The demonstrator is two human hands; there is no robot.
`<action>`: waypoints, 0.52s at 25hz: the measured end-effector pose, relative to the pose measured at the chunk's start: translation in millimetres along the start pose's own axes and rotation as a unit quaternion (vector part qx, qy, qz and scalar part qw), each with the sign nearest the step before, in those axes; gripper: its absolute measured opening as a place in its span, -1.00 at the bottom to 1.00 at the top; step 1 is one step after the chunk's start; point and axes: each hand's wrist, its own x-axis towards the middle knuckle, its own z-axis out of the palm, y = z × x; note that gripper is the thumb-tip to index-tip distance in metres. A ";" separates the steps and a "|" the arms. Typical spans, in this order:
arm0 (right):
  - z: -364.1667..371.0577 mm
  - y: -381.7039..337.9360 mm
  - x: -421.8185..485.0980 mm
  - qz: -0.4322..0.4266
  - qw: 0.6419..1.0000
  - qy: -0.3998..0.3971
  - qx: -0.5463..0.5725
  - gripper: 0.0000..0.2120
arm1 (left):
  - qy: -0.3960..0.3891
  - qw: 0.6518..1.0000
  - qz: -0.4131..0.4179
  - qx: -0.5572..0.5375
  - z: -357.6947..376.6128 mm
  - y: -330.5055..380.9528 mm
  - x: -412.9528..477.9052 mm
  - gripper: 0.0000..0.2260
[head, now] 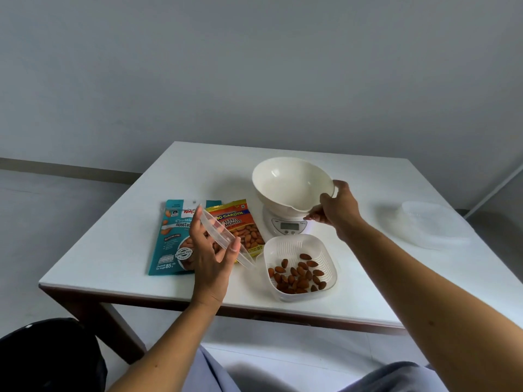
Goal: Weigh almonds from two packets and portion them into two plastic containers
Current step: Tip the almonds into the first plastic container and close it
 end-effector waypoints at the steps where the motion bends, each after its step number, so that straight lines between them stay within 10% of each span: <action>1: 3.8 3.1 3.9 0.011 1.000 -0.001 -0.014 -0.51 | 0.000 1.000 0.000 -0.003 0.2 0.3 -0.2 -0.08; 13: 12.7 16.3 16.1 0.013 0.998 0.017 -0.054 -0.53 | -0.004 1.000 -0.002 -0.014 -0.2 -0.6 0.1 -0.08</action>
